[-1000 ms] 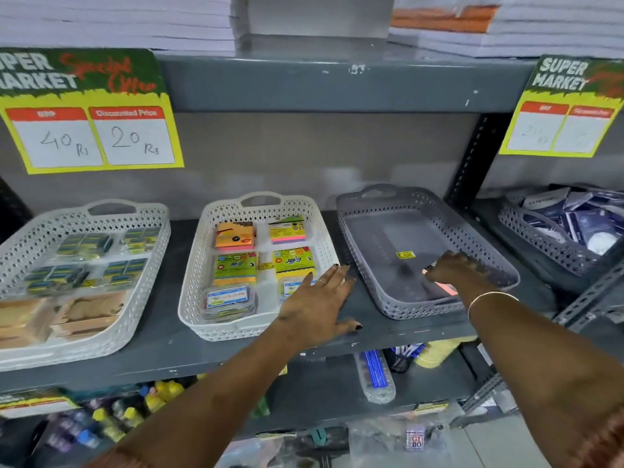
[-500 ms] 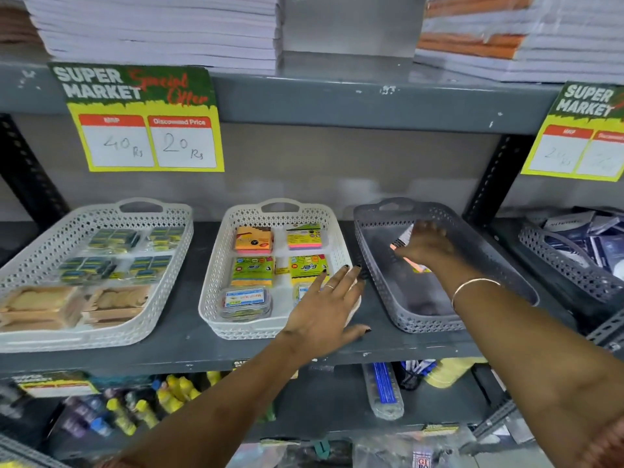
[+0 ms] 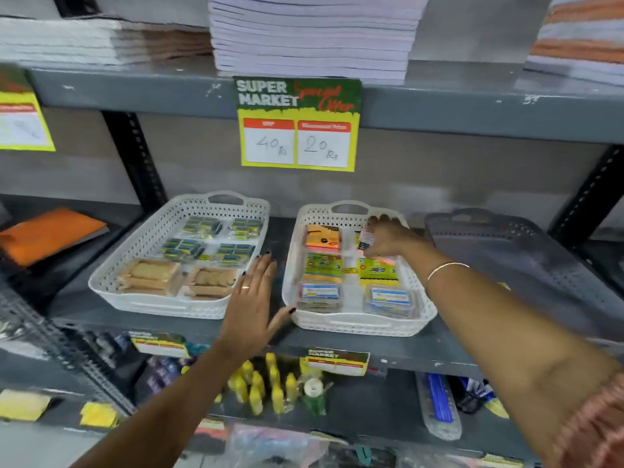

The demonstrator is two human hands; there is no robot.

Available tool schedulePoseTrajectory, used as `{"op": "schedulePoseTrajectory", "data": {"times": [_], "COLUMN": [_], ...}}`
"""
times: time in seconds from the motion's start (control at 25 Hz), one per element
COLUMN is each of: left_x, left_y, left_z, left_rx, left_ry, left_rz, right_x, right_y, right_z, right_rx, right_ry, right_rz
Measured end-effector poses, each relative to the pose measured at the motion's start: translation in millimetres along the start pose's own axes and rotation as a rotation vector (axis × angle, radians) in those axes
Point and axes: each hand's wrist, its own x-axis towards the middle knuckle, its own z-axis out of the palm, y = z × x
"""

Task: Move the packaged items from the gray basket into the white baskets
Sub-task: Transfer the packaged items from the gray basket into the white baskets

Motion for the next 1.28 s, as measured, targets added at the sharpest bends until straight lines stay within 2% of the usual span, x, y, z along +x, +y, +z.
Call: {"op": "schedulePoseTrajectory", "data": {"times": [0.16, 0.36, 0.6, 1.28], "left_x": [-25.6, -26.3, -26.6, -28.2], "left_y": [-34.3, -45.9, -47.9, -48.8], "left_z": [23.1, 41.9, 47.4, 50.5], "left_rx": [0.126, 0.198, 0.189, 0.209], "left_ry": [-0.210, -0.336, -0.348, -0.305], "left_rz": [0.118, 0.113, 0.075, 0.083], "right_x": [14.8, 22.4, 29.7, 32.5], "right_y": [-6.4, 2.8, 7.5, 10.6], "right_z": [30.1, 52.1, 52.9, 61.5], "right_rx": [-0.020, -0.049, -0.095, -0.139], "right_ry": [-0.160, -0.244, -0.310, -0.282], "right_rz": [-0.005, 0.007, -0.044, -0.044]}}
